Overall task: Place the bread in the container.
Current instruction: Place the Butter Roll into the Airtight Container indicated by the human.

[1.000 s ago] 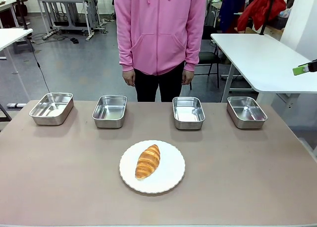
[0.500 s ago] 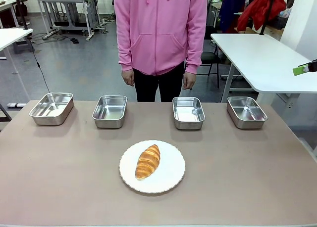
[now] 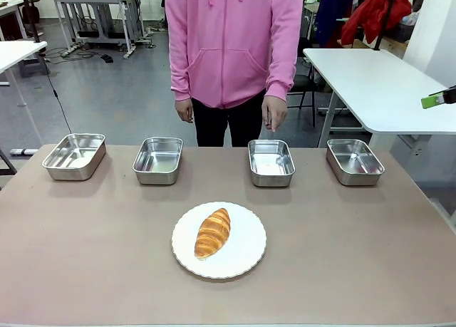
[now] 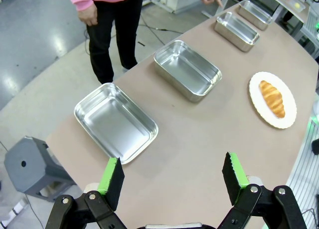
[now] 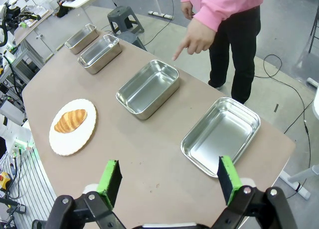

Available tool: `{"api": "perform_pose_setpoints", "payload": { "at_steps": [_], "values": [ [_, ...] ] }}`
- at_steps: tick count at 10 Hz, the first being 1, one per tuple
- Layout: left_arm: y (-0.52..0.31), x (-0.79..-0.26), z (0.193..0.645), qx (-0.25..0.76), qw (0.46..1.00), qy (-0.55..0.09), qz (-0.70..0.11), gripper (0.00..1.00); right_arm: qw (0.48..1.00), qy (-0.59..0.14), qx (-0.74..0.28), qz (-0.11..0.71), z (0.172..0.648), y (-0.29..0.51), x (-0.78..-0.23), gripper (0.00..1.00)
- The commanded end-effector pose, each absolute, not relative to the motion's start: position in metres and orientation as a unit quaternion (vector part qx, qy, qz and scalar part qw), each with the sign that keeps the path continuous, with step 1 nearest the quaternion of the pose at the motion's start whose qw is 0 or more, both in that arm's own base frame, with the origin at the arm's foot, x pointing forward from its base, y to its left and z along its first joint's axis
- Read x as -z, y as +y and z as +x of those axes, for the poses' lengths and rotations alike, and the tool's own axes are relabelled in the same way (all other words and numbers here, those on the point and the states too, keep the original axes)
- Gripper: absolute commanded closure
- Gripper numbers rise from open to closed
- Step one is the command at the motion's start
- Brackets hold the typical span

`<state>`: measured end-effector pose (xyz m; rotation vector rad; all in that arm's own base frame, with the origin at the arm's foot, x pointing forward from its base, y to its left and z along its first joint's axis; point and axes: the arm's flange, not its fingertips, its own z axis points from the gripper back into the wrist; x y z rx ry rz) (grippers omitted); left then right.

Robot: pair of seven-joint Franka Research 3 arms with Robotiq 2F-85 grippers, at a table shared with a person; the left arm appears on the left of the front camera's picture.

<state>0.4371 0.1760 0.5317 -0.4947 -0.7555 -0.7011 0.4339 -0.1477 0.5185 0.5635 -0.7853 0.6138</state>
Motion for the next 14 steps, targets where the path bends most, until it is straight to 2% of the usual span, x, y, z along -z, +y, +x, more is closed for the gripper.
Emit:
{"api": "perform_pose_setpoints", "payload": {
  "at_steps": [1,14],
  "values": [
    [0.175,-0.5324,0.4384,0.334,0.839,-0.359,-0.236,0.0,0.836,-0.379,-0.29,0.272,0.4356,-0.1472,-0.519,0.0],
    [0.175,-0.5324,0.4384,0.334,0.839,-0.359,-0.236,0.0,0.836,-0.379,-0.29,0.272,0.4356,-0.1472,-0.519,0.0]
  ]
}}
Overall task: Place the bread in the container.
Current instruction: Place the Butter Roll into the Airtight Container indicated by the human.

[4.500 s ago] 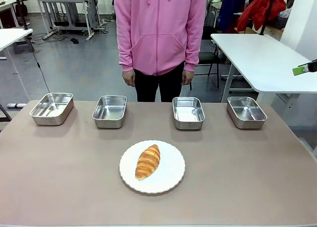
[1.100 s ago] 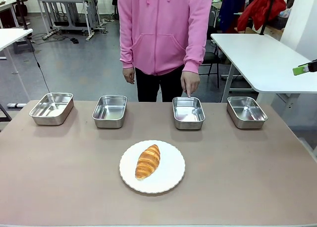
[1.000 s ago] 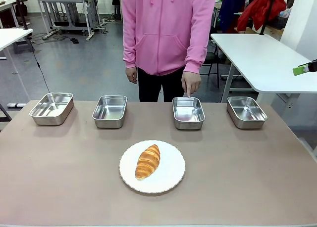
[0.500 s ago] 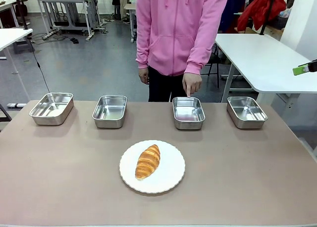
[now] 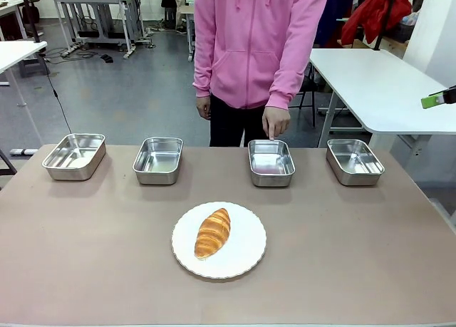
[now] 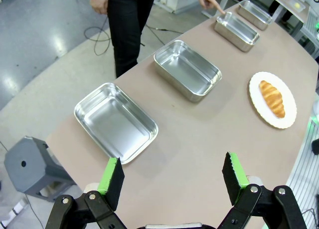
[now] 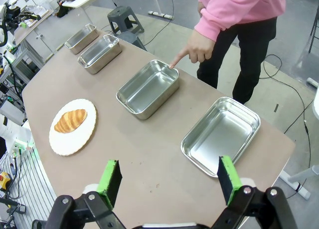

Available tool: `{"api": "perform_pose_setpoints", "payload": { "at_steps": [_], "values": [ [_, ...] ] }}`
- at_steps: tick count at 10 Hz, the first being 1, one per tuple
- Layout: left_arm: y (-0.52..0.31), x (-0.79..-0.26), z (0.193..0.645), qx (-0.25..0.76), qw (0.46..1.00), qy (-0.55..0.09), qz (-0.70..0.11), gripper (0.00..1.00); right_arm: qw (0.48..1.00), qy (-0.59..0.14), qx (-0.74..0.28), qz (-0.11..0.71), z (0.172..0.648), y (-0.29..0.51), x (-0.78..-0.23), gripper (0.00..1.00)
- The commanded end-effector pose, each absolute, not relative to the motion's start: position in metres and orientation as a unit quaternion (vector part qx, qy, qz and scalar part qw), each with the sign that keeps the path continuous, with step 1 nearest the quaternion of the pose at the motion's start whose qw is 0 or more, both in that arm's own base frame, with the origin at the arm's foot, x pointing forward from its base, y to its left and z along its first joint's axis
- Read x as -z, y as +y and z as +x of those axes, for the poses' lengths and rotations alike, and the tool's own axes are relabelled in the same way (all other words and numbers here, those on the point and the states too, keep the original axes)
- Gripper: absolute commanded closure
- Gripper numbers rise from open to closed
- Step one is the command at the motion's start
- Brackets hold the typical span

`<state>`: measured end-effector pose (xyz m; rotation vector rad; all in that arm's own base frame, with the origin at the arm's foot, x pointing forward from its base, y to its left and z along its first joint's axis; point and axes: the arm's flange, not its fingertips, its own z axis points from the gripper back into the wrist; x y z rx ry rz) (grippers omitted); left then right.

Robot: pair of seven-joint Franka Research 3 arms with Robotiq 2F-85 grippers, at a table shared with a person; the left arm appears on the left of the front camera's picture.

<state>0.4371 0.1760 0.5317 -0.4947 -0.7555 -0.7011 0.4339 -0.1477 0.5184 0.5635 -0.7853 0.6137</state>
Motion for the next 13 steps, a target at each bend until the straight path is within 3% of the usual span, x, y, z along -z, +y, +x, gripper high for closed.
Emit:
{"api": "perform_pose_setpoints", "payload": {
  "at_steps": [1,3,5,9,13],
  "values": [
    [0.175,-0.532,0.438,0.334,0.839,-0.359,-0.236,0.0,0.836,-0.379,-0.29,0.272,0.436,-0.147,-0.519,0.0],
    [0.175,-0.532,0.438,0.334,0.839,-0.359,-0.236,0.0,0.841,-0.372,-0.29,0.267,0.434,-0.148,-0.518,0.0],
    [0.175,-0.532,0.438,0.334,0.839,-0.359,-0.236,0.0,0.849,-0.378,-0.276,0.245,0.424,-0.094,-0.546,0.0],
    [0.175,-0.532,0.438,0.334,0.839,-0.359,-0.236,0.0,0.912,-0.317,-0.189,0.18,0.415,0.063,-0.559,0.0],
    [0.175,-0.532,0.438,0.334,0.839,-0.359,-0.236,0.0,0.948,-0.263,-0.084,0.156,0.399,0.245,-0.514,0.0]
  ]
}}
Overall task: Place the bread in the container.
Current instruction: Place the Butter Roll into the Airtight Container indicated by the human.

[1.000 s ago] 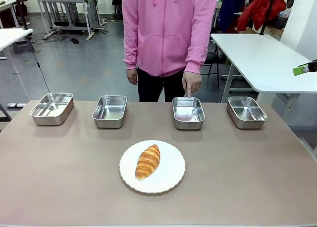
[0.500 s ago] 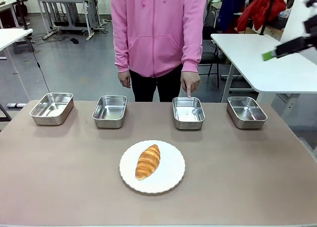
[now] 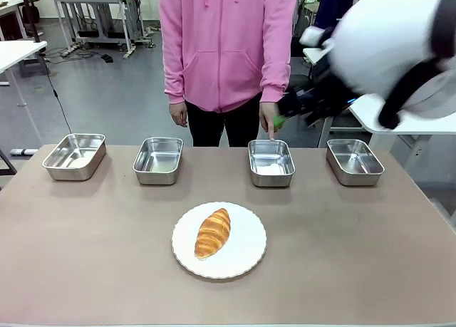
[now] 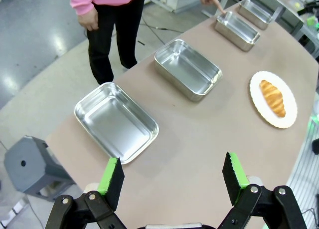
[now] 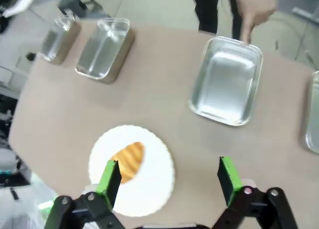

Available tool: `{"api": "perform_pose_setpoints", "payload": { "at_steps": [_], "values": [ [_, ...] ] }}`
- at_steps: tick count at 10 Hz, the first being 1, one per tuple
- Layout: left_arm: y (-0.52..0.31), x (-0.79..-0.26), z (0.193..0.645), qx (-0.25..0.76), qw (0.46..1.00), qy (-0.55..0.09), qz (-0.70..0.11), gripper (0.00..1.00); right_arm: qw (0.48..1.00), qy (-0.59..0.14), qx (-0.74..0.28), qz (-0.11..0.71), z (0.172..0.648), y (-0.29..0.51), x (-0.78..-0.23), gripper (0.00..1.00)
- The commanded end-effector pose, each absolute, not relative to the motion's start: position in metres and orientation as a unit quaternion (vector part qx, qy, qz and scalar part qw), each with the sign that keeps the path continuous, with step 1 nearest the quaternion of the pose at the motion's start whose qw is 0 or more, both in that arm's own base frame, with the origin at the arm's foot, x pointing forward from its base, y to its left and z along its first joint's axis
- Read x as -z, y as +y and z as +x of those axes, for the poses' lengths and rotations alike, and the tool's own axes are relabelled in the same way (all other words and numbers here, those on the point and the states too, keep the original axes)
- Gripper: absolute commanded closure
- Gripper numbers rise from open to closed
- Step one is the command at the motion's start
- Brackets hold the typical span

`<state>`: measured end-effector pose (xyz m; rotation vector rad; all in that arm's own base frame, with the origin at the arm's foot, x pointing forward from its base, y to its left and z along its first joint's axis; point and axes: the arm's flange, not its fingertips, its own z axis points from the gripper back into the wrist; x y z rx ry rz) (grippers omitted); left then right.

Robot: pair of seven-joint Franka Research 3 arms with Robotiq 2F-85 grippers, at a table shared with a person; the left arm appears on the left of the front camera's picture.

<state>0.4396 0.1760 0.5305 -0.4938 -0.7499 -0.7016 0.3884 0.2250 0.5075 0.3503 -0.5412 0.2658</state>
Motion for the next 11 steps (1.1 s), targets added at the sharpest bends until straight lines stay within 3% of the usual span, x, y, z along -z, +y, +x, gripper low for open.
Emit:
{"api": "perform_pose_setpoints", "payload": {
  "at_steps": [1,2,4,5,6,7,11],
  "values": [
    [0.175,-0.532,0.438,0.334,0.839,-0.359,-0.236,0.0,0.949,-0.273,-0.048,0.149,0.397,0.274,-0.499,0.0],
    [0.175,-0.532,0.438,0.334,0.839,-0.359,-0.236,0.0,0.949,-0.283,0.002,0.141,0.398,0.3,-0.474,0.0],
    [0.175,-0.532,0.438,0.334,0.839,-0.359,-0.236,0.0,0.965,-0.225,0.032,0.129,0.397,0.327,-0.439,0.0],
    [0.175,-0.532,0.438,0.334,0.839,-0.359,-0.236,0.0,0.972,-0.162,-0.002,0.17,0.391,0.328,-0.438,0.0],
    [0.175,-0.532,0.438,0.334,0.839,-0.359,-0.236,0.0,0.95,-0.099,-0.058,0.289,0.381,0.302,-0.461,0.0],
    [0.175,-0.532,0.438,0.334,0.839,-0.359,-0.236,0.0,0.966,-0.213,0.008,0.147,0.383,0.311,-0.428,0.0],
    [0.175,-0.532,0.438,0.334,0.839,-0.359,-0.236,0.0,0.967,-0.19,-0.012,0.17,0.387,0.312,-0.425,0.0]
  ]
}}
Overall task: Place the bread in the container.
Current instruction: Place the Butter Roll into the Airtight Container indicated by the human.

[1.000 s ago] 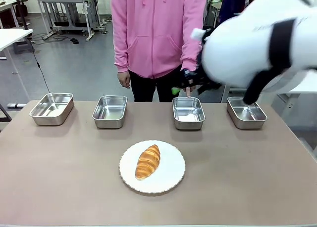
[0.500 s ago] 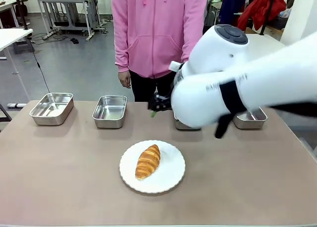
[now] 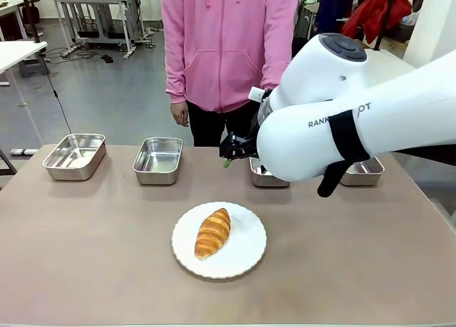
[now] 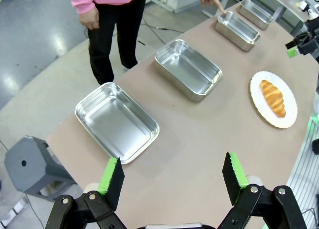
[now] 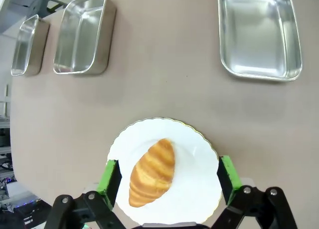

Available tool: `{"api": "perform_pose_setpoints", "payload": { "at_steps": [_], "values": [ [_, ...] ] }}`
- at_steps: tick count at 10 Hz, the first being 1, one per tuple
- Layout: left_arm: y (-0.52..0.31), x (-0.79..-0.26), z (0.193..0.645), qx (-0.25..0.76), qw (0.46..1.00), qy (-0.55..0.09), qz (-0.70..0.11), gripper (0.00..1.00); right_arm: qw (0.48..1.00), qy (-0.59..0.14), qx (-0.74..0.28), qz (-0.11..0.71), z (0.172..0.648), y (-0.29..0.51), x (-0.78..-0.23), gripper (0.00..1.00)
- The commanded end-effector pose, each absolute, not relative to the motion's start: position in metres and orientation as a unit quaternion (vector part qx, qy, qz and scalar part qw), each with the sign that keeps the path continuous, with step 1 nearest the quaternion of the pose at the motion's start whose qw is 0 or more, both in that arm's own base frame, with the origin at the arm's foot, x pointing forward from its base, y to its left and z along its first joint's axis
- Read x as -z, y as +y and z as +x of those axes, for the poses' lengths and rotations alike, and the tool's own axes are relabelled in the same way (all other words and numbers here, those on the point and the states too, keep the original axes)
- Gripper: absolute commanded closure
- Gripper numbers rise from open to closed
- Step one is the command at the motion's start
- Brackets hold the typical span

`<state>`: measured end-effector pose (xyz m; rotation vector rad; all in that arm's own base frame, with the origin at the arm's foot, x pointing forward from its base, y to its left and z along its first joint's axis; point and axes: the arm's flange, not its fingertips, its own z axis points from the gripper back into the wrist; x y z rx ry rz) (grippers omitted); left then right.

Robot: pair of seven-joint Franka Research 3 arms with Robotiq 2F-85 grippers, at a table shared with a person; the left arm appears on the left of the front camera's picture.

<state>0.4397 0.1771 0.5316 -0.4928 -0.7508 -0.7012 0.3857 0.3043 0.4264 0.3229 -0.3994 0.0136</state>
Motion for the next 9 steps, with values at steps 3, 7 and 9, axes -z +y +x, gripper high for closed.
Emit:
{"api": "perform_pose_setpoints", "payload": {
  "at_steps": [3,7,9],
  "values": [
    [0.175,-0.532,0.438,0.334,0.839,-0.359,-0.236,0.0,0.982,-0.148,0.05,0.107,0.371,0.345,-0.41,0.0],
    [0.175,-0.532,0.438,0.334,0.839,-0.359,-0.236,0.0,0.98,-0.121,0.139,0.073,0.385,0.379,-0.367,0.0],
    [0.175,-0.532,0.438,0.334,0.839,-0.359,-0.236,0.0,0.975,-0.11,0.182,0.057,0.372,0.398,-0.351,0.0]
  ]
}}
